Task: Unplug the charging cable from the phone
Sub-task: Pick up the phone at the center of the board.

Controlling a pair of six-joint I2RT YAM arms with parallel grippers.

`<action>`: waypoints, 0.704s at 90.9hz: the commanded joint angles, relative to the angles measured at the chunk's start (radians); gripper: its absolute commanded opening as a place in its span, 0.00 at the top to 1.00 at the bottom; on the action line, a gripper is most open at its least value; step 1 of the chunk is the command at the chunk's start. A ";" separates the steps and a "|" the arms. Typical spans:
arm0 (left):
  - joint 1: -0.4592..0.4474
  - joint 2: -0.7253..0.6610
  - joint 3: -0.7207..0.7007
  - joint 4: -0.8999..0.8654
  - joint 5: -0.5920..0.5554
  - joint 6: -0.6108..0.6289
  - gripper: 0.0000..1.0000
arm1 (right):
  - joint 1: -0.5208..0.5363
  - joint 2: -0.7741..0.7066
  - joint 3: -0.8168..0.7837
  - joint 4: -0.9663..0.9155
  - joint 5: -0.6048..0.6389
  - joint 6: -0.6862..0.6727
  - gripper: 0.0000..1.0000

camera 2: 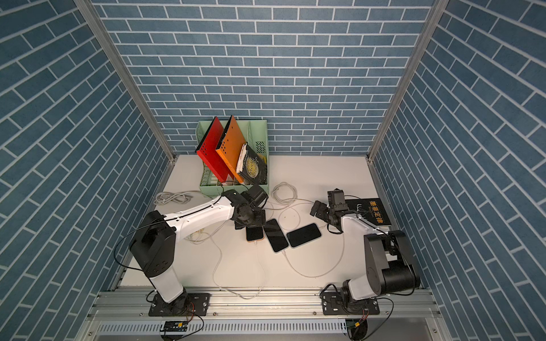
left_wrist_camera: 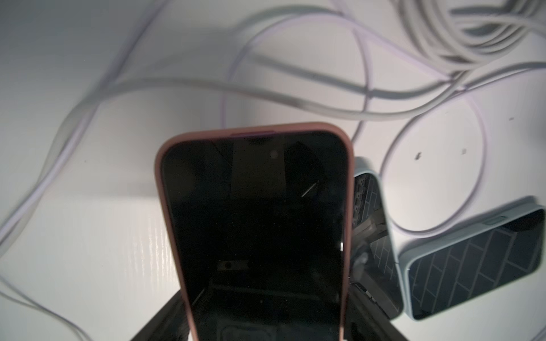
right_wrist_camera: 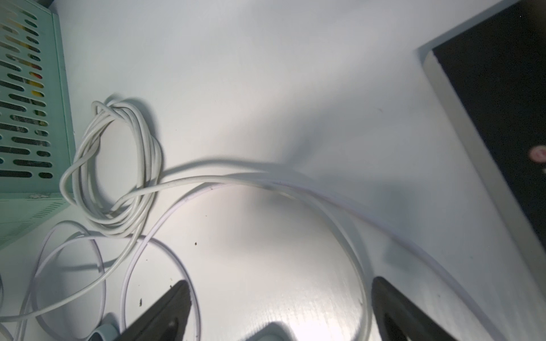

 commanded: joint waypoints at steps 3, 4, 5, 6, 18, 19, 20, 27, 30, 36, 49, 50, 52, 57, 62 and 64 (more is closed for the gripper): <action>0.001 0.033 0.143 -0.026 -0.118 0.039 0.58 | 0.032 -0.017 0.028 0.030 -0.046 -0.024 0.06; 0.001 0.037 0.154 -0.026 -0.125 0.041 0.58 | 0.036 -0.020 0.026 0.037 -0.051 -0.028 0.06; 0.001 0.039 0.164 -0.024 -0.131 0.042 0.58 | 0.038 -0.024 0.025 0.042 -0.055 -0.033 0.07; 0.001 0.044 0.173 -0.023 -0.137 0.046 0.58 | 0.041 -0.028 0.023 0.048 -0.061 -0.037 0.07; 0.000 0.087 0.269 -0.003 -0.196 0.067 0.58 | 0.077 -0.087 0.003 0.128 -0.142 -0.069 0.12; 0.001 0.090 0.276 -0.003 -0.200 0.069 0.58 | 0.080 -0.092 0.002 0.134 -0.149 -0.071 0.12; 0.001 0.093 0.283 -0.003 -0.204 0.072 0.58 | 0.083 -0.097 -0.001 0.142 -0.154 -0.073 0.13; 0.001 0.114 0.323 0.005 -0.241 0.092 0.58 | 0.096 -0.136 -0.023 0.199 -0.207 -0.082 0.14; 0.000 0.117 0.340 0.010 -0.258 0.104 0.58 | 0.101 -0.154 -0.035 0.229 -0.223 -0.084 0.14; 0.001 0.125 0.373 0.016 -0.291 0.124 0.58 | 0.107 -0.183 -0.058 0.281 -0.273 -0.084 0.17; 0.004 0.155 0.475 -0.007 -0.343 0.170 0.58 | 0.133 -0.215 -0.096 0.374 -0.332 -0.078 0.22; 0.005 0.157 0.482 -0.009 -0.344 0.174 0.58 | 0.136 -0.217 -0.098 0.383 -0.341 -0.079 0.23; 0.005 0.161 0.495 -0.013 -0.346 0.180 0.58 | 0.142 -0.219 -0.104 0.401 -0.354 -0.079 0.24; 0.008 0.165 0.517 -0.014 -0.345 0.193 0.58 | 0.159 -0.223 -0.120 0.441 -0.365 -0.076 0.27; 0.009 0.161 0.525 -0.009 -0.340 0.204 0.58 | 0.183 -0.225 -0.128 0.471 -0.371 -0.075 0.29; 0.009 0.157 0.524 -0.007 -0.340 0.206 0.58 | 0.194 -0.226 -0.132 0.484 -0.374 -0.075 0.30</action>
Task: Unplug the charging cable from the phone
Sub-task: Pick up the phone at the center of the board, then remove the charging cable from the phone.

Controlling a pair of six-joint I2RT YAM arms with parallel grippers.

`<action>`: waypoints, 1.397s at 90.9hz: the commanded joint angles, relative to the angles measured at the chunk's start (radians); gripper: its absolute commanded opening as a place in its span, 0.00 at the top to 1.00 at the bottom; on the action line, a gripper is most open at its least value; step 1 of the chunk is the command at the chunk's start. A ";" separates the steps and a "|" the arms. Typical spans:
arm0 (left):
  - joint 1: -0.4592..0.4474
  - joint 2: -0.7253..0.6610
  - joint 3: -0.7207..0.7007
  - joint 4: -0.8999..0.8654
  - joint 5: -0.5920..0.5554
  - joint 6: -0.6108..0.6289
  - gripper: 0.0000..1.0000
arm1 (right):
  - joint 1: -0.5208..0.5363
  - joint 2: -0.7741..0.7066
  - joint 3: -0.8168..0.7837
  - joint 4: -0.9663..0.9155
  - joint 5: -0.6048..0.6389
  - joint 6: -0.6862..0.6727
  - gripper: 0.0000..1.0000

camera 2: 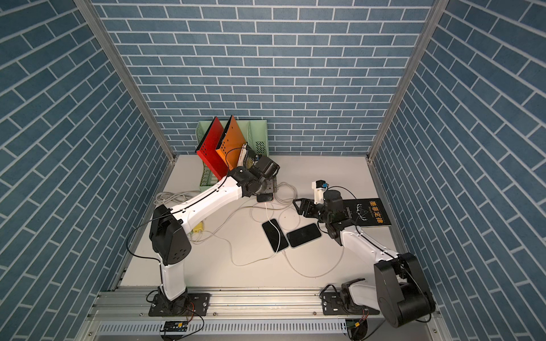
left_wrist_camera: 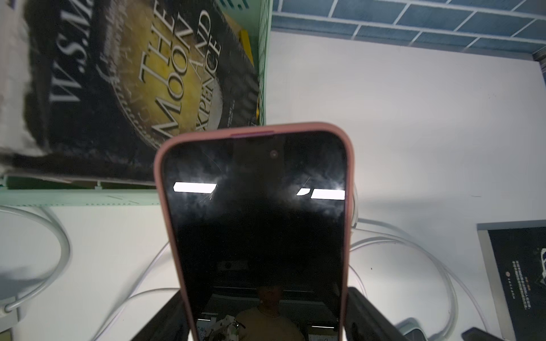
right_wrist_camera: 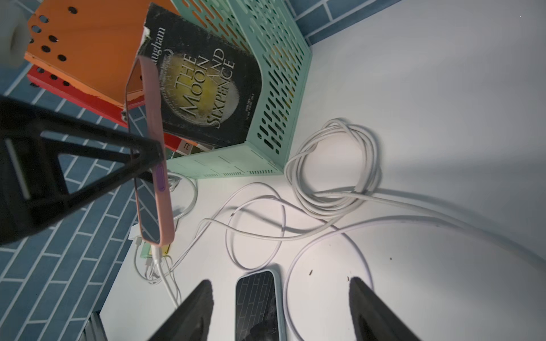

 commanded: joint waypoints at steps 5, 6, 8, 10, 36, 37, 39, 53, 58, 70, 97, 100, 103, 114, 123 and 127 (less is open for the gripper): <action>0.007 -0.024 0.031 0.010 -0.041 0.053 0.58 | 0.064 -0.018 -0.034 0.162 -0.076 -0.020 0.32; 0.008 -0.026 0.030 0.012 -0.040 0.054 0.58 | 0.068 -0.018 -0.035 0.171 -0.078 -0.020 0.33; 0.009 -0.029 0.026 0.015 -0.037 0.054 0.58 | 0.077 -0.019 -0.041 0.188 -0.080 -0.020 0.33; 0.009 -0.034 0.022 0.020 -0.032 0.056 0.58 | 0.089 -0.019 -0.046 0.205 -0.082 -0.020 0.33; 0.010 -0.091 -0.039 0.066 0.015 0.052 0.58 | 0.184 0.030 -0.046 0.329 -0.079 -0.026 0.41; 0.010 -0.092 -0.041 0.067 0.015 0.052 0.58 | 0.187 0.034 -0.044 0.331 -0.078 -0.026 0.41; 0.010 -0.095 -0.042 0.069 0.019 0.051 0.58 | 0.194 0.045 -0.039 0.333 -0.079 -0.026 0.41; 0.013 -0.109 -0.050 0.077 0.043 0.040 0.58 | 0.233 0.112 -0.006 0.356 -0.084 -0.023 0.46; 0.012 -0.113 -0.051 0.081 0.050 0.036 0.58 | 0.245 0.133 0.006 0.359 -0.084 -0.022 0.47; 0.014 -0.117 -0.053 0.081 0.057 0.033 0.59 | 0.272 0.157 0.031 0.372 -0.086 -0.024 0.47; 0.014 -0.138 -0.078 0.090 0.072 0.021 0.59 | 0.291 0.197 0.063 0.374 -0.089 -0.015 0.59; 0.016 -0.140 -0.081 0.091 0.073 0.019 0.59 | 0.292 0.201 0.066 0.375 -0.092 -0.014 0.61; 0.015 -0.143 -0.084 0.093 0.074 0.016 0.59 | 0.293 0.207 0.069 0.376 -0.094 -0.012 0.65; 0.018 -0.149 -0.088 0.096 0.076 0.011 0.59 | 0.295 0.218 0.075 0.381 -0.099 0.000 0.68; 0.019 -0.154 -0.090 0.097 0.077 0.007 0.60 | 0.295 0.224 0.077 0.389 -0.103 0.006 0.70; 0.019 -0.157 -0.091 0.097 0.076 0.006 0.60 | 0.296 0.227 0.079 0.387 -0.105 0.008 0.70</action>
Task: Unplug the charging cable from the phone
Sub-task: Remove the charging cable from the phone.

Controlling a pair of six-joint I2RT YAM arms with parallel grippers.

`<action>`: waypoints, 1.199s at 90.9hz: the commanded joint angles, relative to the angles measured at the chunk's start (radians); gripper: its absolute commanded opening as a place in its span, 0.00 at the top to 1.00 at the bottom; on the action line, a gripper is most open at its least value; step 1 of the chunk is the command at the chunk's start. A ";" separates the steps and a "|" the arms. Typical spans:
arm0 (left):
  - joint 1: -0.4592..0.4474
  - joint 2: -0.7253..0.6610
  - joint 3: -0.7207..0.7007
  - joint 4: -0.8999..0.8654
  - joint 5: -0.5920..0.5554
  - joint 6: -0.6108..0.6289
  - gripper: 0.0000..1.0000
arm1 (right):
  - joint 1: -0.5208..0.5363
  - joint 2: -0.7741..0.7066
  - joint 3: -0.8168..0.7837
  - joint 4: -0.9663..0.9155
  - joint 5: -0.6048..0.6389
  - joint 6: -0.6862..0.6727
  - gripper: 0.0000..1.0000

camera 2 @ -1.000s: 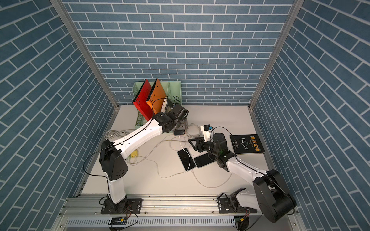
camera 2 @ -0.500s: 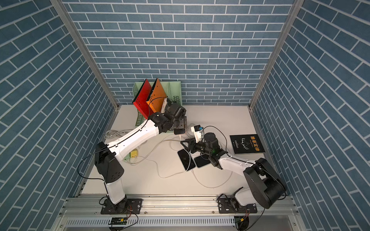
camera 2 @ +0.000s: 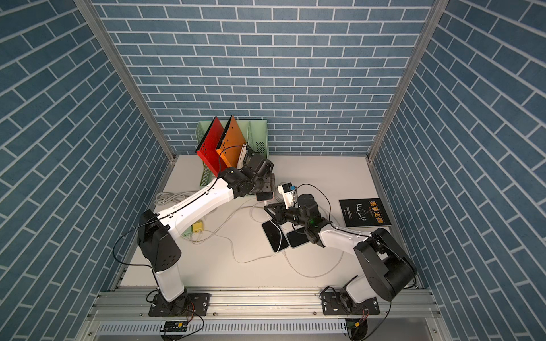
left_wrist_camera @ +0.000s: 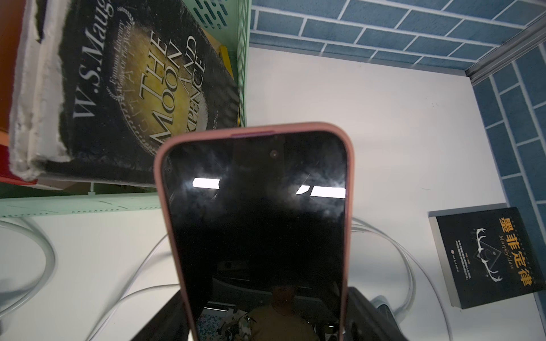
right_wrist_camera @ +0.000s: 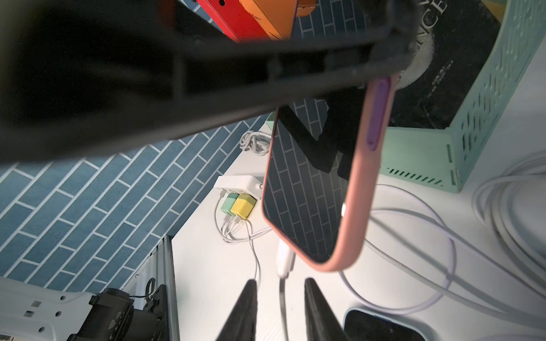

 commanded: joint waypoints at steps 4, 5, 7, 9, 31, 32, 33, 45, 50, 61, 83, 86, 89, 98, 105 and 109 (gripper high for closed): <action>0.011 -0.056 -0.003 0.035 -0.009 -0.011 0.60 | 0.007 0.015 0.028 0.028 -0.023 0.006 0.68; 0.010 -0.057 -0.003 0.035 -0.009 -0.011 0.60 | 0.007 0.016 0.029 0.028 -0.022 0.007 0.68; 0.012 -0.058 -0.005 0.037 -0.009 -0.012 0.60 | 0.008 0.018 0.028 0.028 -0.023 0.008 0.68; 0.012 -0.059 -0.006 0.039 -0.008 -0.012 0.60 | 0.009 0.018 0.029 0.030 -0.023 0.008 0.68; 0.018 -0.073 -0.021 0.048 -0.006 -0.020 0.61 | 0.010 0.029 0.039 0.033 -0.030 0.011 0.91; 0.018 -0.073 -0.022 0.048 -0.006 -0.021 0.61 | 0.010 0.030 0.040 0.033 -0.031 0.011 0.92; 0.019 -0.073 -0.023 0.048 -0.007 -0.021 0.61 | 0.010 0.032 0.041 0.032 -0.033 0.011 0.93; 0.023 -0.079 -0.031 0.050 -0.016 -0.025 0.63 | 0.010 0.034 0.043 0.032 -0.035 0.012 1.00; 0.025 -0.083 -0.038 0.050 -0.025 -0.032 0.65 | 0.010 0.035 0.042 0.032 -0.035 0.014 1.00; 0.029 -0.093 -0.049 0.057 -0.031 -0.043 0.70 | 0.011 0.033 0.040 0.030 -0.039 0.014 1.00; 0.039 -0.101 -0.051 0.064 -0.035 -0.051 0.73 | 0.012 0.030 0.031 0.030 -0.038 0.014 1.00; 0.040 -0.101 -0.050 0.064 -0.034 -0.053 0.72 | 0.012 0.030 0.030 0.030 -0.038 0.014 1.00; 0.040 -0.102 -0.050 0.066 -0.033 -0.055 0.73 | 0.012 0.031 0.029 0.030 -0.039 0.014 1.00; 0.041 -0.103 -0.050 0.068 -0.030 -0.058 0.73 | 0.012 0.029 0.027 0.031 -0.037 0.012 1.00; 0.042 -0.104 -0.053 0.071 -0.027 -0.061 0.73 | 0.012 0.027 0.025 0.031 -0.034 0.012 1.00; 0.043 -0.106 -0.054 0.071 -0.027 -0.062 0.73 | 0.012 0.027 0.025 0.033 -0.034 0.012 1.00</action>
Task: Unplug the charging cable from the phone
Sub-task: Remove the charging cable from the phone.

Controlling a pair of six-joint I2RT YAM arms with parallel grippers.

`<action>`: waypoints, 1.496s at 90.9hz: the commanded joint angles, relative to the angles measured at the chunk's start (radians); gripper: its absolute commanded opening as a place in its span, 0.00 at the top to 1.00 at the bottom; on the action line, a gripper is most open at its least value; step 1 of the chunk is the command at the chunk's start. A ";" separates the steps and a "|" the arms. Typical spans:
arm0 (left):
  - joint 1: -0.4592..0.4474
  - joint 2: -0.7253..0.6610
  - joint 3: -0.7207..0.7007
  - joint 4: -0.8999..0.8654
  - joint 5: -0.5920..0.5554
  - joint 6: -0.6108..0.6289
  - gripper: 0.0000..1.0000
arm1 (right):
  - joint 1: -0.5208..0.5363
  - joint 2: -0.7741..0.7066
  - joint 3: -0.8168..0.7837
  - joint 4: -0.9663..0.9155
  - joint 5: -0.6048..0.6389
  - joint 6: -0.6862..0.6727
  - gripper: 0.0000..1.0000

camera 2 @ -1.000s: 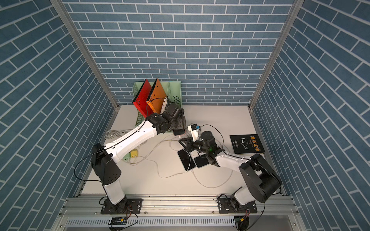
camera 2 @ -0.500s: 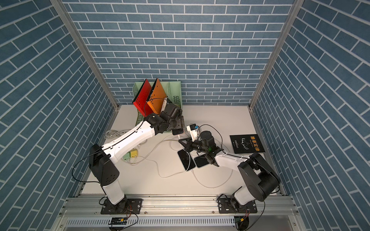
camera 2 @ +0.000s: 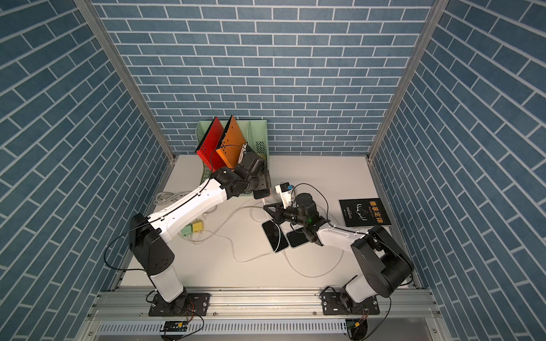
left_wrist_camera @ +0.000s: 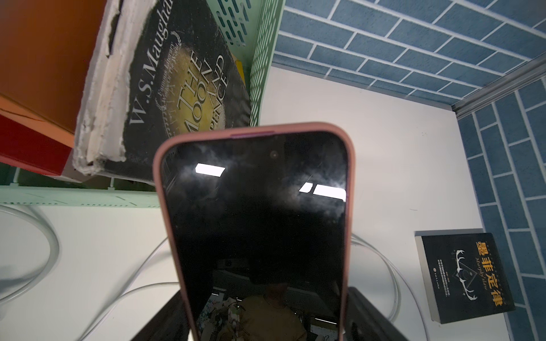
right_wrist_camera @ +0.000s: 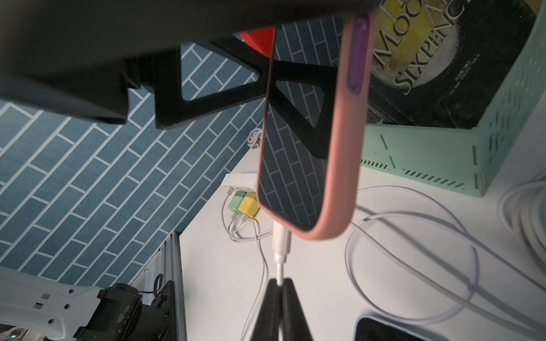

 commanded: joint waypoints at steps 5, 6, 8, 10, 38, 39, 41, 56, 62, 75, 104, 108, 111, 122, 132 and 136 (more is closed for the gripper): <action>0.014 -0.045 -0.004 0.039 -0.027 -0.005 0.73 | 0.003 0.000 0.006 0.015 -0.008 0.004 1.00; 0.014 -0.045 -0.005 0.039 -0.026 -0.005 0.73 | 0.004 0.000 0.005 0.015 -0.008 0.004 1.00; 0.015 -0.047 -0.006 0.040 -0.027 -0.005 0.73 | 0.005 0.000 0.005 0.015 -0.007 0.004 1.00; 0.016 -0.048 -0.007 0.041 -0.027 -0.006 0.73 | 0.005 -0.001 0.005 0.015 -0.006 0.005 1.00; 0.028 -0.057 -0.008 0.046 -0.027 -0.012 0.75 | 0.008 -0.006 -0.013 0.020 0.001 0.001 1.00; 0.028 -0.057 -0.008 0.046 -0.028 -0.013 0.75 | 0.007 -0.006 -0.013 0.020 0.001 0.002 1.00; 0.029 -0.058 -0.008 0.044 -0.029 -0.013 0.75 | 0.008 -0.006 -0.013 0.020 0.001 0.000 1.00; 0.037 -0.058 -0.008 0.043 -0.032 -0.016 0.75 | 0.008 -0.011 -0.019 0.019 0.001 -0.003 1.00; 0.041 -0.060 -0.008 0.041 -0.035 -0.016 0.75 | 0.012 -0.012 -0.022 0.019 0.001 -0.003 1.00; 0.053 -0.064 -0.008 0.041 -0.038 -0.015 0.75 | 0.016 -0.019 -0.027 0.018 0.000 -0.004 1.00; 0.078 -0.135 -0.081 0.038 -0.057 -0.014 0.74 | -0.009 -0.048 0.172 -0.198 0.058 -0.084 1.00; 0.084 -0.159 -0.111 0.041 -0.065 -0.018 0.74 | -0.023 -0.038 0.231 -0.248 0.095 -0.105 1.00; 0.088 -0.178 -0.134 0.044 -0.071 -0.021 0.74 | -0.035 -0.029 0.277 -0.272 0.121 -0.115 1.00; 0.099 -0.256 -0.227 0.050 -0.098 -0.035 0.74 | -0.099 0.025 0.405 -0.283 0.202 -0.127 1.00; 0.104 -0.321 -0.308 0.055 -0.113 -0.050 0.74 | -0.150 0.096 0.488 -0.209 0.239 -0.131 1.00; 0.105 -0.343 -0.335 0.055 -0.115 -0.058 0.74 | -0.167 0.130 0.521 -0.176 0.243 -0.129 1.00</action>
